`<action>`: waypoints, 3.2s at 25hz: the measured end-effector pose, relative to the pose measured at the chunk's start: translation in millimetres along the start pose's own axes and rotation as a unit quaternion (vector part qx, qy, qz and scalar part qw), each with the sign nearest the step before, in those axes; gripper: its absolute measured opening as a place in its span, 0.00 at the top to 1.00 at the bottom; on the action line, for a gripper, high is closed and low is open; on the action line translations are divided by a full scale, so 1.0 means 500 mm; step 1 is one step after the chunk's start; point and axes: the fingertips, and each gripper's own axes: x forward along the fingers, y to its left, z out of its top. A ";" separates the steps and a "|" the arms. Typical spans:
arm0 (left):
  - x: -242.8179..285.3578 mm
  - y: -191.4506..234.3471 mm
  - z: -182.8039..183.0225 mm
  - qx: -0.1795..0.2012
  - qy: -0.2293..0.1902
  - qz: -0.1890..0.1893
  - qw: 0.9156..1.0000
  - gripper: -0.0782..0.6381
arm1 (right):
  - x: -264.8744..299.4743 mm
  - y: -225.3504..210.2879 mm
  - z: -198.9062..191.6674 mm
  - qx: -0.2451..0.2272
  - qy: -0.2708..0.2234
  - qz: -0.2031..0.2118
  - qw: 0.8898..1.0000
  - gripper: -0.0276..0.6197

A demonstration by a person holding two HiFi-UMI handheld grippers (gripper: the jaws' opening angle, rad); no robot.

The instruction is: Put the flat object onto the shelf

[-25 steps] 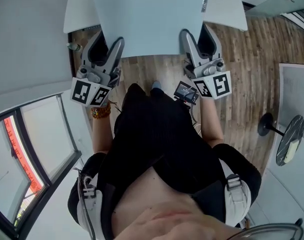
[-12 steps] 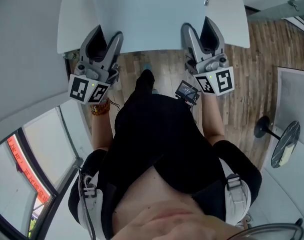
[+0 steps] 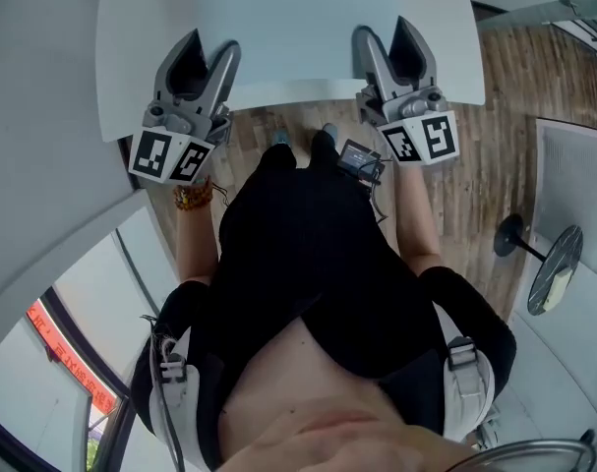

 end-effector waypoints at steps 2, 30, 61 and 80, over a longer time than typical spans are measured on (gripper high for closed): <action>0.005 0.008 -0.005 -0.002 0.006 0.007 1.000 0.58 | 0.008 -0.007 -0.009 0.007 0.007 0.002 1.000 0.63; -0.024 0.187 -0.416 -0.156 0.219 0.094 0.959 0.58 | 0.014 -0.107 -0.461 0.115 0.242 -0.031 0.963 0.63; 0.019 0.303 -0.612 -0.241 0.398 0.108 0.878 0.58 | 0.059 -0.193 -0.680 0.154 0.404 -0.055 0.900 0.62; 0.041 0.308 -0.506 -0.074 0.332 0.140 0.930 0.56 | 0.060 -0.201 -0.588 0.065 0.370 -0.046 0.926 0.59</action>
